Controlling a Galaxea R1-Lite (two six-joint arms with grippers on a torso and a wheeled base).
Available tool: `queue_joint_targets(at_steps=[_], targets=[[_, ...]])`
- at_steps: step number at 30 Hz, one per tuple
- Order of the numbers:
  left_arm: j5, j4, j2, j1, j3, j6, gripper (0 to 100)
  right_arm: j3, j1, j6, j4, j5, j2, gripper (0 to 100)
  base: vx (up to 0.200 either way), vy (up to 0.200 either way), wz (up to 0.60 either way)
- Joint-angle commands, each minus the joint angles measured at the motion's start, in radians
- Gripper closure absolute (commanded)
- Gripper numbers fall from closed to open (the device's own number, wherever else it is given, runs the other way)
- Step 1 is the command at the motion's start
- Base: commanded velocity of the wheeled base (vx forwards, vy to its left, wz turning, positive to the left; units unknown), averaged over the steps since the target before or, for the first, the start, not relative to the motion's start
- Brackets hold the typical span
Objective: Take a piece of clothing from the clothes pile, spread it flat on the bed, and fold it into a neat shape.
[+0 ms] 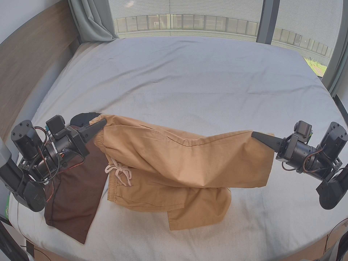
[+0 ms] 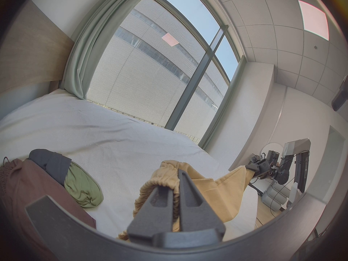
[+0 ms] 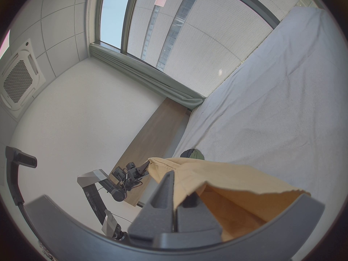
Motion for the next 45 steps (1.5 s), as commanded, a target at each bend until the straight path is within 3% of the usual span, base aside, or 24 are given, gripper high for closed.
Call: queue_joint_targets(at_steps=[1, 45], targets=[[0.0, -0.001, -0.001, 0.004, -0.001, -0.002, 100, -0.005, -0.001, -0.001, -0.001, 0.0, -0.006, 100, 0.0, 0.0, 0.0], [0.028, 0.001, 0.005, 0.049, -0.058, -0.037, 100, -0.044, -0.112, -0.08, -0.001, 0.002, 0.001, 100, 0.0, 0.0, 0.0]])
